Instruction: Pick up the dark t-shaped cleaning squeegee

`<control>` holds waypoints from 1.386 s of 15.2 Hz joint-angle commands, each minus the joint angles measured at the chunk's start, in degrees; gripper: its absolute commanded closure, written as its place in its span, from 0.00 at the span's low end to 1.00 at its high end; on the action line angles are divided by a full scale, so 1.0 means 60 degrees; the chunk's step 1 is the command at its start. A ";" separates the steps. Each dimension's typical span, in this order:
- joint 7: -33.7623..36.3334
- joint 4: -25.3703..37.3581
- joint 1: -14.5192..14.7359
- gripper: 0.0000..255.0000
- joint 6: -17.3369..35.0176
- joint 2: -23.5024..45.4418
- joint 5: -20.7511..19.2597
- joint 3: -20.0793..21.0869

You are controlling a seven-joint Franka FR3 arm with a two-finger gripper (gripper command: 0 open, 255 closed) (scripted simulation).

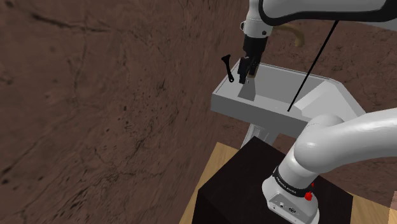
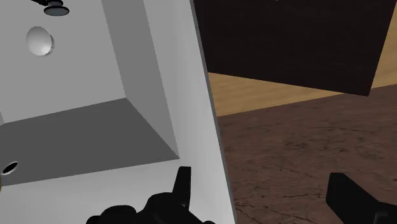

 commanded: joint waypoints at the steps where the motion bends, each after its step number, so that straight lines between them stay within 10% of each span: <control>1: 0.0000 0.0000 0.0000 0.00 0.0000 0.0000 0.0000 0.0000; 12: -0.4301 -0.1275 0.0721 0.00 0.5573 0.0475 0.1003 -0.4241; 21: -0.9327 -0.0008 0.4820 0.00 0.8094 0.1799 0.4411 -0.9409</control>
